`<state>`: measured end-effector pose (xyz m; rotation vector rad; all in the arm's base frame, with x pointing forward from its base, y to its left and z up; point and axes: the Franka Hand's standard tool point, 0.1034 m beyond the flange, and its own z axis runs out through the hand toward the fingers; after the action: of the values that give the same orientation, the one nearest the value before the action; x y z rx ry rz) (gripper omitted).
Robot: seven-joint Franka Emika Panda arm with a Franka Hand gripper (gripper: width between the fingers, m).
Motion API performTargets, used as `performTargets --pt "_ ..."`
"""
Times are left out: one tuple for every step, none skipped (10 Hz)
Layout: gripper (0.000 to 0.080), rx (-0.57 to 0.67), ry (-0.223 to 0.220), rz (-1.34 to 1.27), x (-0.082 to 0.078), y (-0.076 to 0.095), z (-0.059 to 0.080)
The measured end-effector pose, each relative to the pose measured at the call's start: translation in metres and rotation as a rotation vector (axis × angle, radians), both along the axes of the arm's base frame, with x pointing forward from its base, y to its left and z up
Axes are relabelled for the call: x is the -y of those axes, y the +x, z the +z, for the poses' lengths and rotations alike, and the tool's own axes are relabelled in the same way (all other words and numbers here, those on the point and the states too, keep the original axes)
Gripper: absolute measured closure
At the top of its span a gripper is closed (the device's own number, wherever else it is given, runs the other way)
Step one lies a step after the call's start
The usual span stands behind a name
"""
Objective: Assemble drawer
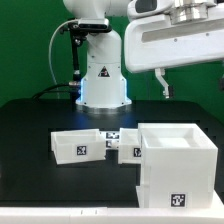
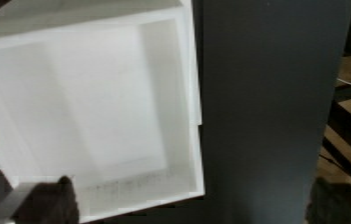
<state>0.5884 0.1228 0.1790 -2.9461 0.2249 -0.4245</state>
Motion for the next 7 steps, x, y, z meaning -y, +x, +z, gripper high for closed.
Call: performTargets --pt "0.0151 -0.002 -0.001 0.0 0.002 0.0 -0.001" --pt "0.0151 -0.03 -0.014 0.029 0.013 -0.004 -0.007" --pt "0.0151 -0.065 -0.025 0.035 0.025 -0.013 -0.01" --pt "0.0151 -0.068 -0.055 0.059 0.041 -0.027 -0.013" --pt "0.0151 -0.077 -0.064 0.054 0.059 -0.044 -0.02" --pt "0.0151 -0.082 -0.066 0.029 0.07 -0.06 -0.026" --pt "0.0151 -0.054 -0.063 0.029 0.059 -0.059 -0.023"
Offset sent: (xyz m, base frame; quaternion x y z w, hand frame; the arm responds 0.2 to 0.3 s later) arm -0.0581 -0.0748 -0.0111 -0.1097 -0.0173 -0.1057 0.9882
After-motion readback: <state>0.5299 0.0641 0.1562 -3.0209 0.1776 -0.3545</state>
